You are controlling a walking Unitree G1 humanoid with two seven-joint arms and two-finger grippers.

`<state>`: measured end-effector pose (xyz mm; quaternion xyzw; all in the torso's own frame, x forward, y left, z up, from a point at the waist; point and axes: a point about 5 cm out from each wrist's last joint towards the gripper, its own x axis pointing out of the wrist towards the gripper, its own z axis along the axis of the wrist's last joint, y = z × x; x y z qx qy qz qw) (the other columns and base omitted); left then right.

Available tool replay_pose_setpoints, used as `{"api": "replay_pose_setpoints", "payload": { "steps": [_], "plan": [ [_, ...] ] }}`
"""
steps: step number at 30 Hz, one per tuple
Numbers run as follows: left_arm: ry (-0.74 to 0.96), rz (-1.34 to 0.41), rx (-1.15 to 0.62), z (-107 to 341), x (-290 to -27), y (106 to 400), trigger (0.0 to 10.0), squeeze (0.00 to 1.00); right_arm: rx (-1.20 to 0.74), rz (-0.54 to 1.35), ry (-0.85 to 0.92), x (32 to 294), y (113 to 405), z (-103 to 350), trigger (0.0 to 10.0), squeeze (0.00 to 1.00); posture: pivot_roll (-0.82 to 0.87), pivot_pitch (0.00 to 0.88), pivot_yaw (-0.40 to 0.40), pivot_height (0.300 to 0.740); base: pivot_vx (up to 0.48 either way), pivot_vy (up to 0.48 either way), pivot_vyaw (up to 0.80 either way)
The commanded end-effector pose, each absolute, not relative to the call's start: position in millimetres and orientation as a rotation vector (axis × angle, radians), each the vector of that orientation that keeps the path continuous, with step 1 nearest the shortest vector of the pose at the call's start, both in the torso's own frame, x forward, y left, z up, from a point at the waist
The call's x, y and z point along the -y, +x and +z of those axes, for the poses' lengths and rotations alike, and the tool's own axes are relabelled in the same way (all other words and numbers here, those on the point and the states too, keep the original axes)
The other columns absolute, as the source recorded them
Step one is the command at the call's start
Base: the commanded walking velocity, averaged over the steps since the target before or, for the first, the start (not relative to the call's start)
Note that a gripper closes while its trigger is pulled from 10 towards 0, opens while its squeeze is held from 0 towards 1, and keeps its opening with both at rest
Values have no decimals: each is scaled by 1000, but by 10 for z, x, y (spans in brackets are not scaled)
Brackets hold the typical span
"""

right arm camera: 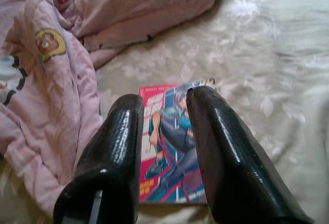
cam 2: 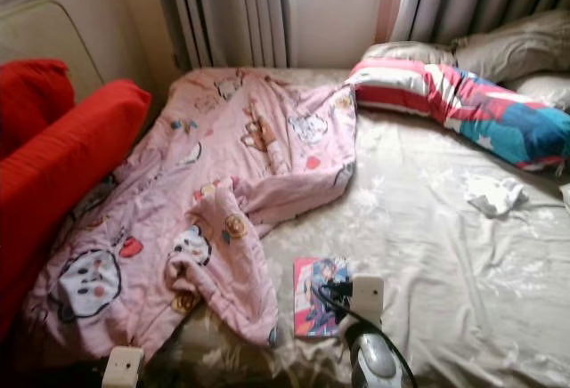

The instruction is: Clean up the room

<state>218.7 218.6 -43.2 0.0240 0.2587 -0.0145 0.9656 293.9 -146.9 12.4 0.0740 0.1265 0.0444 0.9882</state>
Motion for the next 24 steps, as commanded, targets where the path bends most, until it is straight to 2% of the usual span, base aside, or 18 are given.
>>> {"api": "replay_pose_setpoints", "payload": {
  "steps": [1,10,18,21,24],
  "plan": [
    [53,-9,-453,-348,-2250,2235,10000,0,-260,91,152,1459,2905,96,10000,0,26,174,43,670,0,0,0],
    [35,-20,-157,97,-2192,2577,10000,0,-263,96,156,1452,2896,86,10000,0,28,179,40,670,0,0,0],
    [42,-39,-110,143,-2135,2493,10000,0,-305,92,130,1474,2898,55,10000,0,29,182,34,670,0,0,0],
    [41,-35,-125,125,-2132,2464,10000,0,-289,100,139,1469,2898,68,10000,0,28,185,30,645,0,0,0],
    [35,-34,-123,146,-2112,2479,10000,0,-276,105,140,1461,2902,81,10000,0,28,186,29,640,0,0,0]
  ]
}}
